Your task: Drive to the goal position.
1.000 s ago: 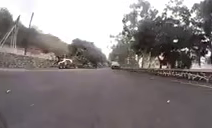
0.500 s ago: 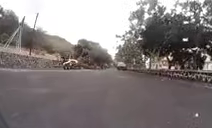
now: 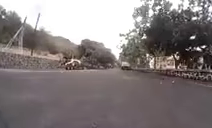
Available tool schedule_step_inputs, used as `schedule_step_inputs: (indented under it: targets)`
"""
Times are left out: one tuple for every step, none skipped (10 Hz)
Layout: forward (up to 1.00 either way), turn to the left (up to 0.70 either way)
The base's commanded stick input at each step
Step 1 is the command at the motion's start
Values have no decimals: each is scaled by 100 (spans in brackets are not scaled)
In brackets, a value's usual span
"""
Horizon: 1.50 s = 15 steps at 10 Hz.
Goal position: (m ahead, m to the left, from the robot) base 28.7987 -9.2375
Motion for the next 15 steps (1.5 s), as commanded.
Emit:
schedule_step_inputs:
  targets:
    - [100, 0]
    - [100, 0]
    - [100, 0]
    - [100, 0]
    - [100, 0]
    - [100, 0]
    - [100, 0]
    - [100, 0]
    - [100, 0]
    - [100, 0]
    - [100, 0]
    - [100, 0]
    - [100, 0]
    - [100, 0]
    - [100, 0]
